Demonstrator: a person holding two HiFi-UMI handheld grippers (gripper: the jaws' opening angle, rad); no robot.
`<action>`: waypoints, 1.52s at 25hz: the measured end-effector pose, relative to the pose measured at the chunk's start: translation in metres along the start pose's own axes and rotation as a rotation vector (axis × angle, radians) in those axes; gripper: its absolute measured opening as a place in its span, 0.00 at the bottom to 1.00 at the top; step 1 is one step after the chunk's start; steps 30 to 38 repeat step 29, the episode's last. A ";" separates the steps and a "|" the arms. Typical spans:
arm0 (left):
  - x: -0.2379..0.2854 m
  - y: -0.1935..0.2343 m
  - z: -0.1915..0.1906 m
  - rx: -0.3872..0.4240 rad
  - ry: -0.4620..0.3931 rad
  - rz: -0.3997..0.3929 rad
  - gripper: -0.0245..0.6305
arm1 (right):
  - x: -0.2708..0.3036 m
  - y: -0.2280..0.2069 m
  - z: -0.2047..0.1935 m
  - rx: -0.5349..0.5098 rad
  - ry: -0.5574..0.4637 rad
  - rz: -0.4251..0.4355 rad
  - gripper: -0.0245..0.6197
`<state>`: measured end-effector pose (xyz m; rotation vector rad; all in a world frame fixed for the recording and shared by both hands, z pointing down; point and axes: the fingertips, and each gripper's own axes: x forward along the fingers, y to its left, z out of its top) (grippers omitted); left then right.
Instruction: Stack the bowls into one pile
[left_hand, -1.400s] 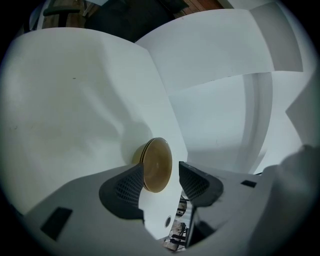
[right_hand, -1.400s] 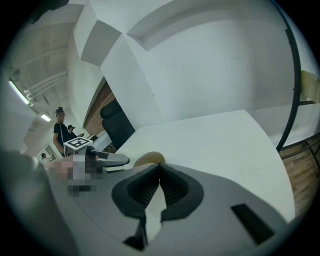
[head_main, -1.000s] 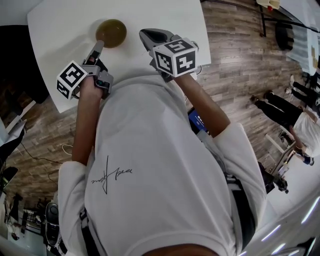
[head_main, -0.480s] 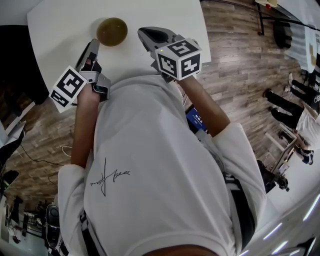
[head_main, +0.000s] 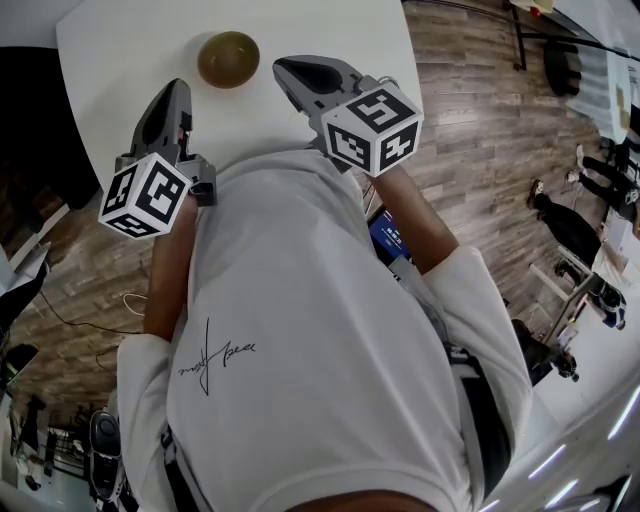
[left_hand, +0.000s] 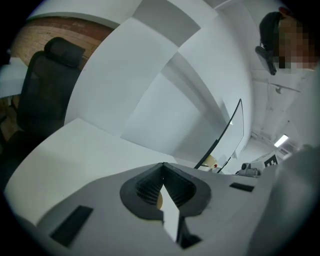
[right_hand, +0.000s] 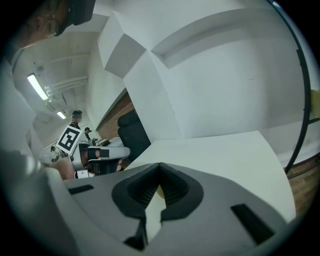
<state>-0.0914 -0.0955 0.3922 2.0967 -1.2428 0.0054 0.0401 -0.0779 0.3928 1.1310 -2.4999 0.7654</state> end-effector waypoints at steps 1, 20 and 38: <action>-0.002 -0.003 0.001 0.028 -0.005 -0.008 0.05 | -0.001 0.002 0.000 -0.005 0.001 0.004 0.05; -0.022 -0.019 -0.012 0.215 -0.010 -0.041 0.05 | -0.006 0.021 -0.004 -0.073 0.002 -0.018 0.05; -0.020 -0.018 -0.012 0.292 -0.012 0.009 0.05 | -0.012 0.023 -0.004 -0.073 -0.020 -0.079 0.05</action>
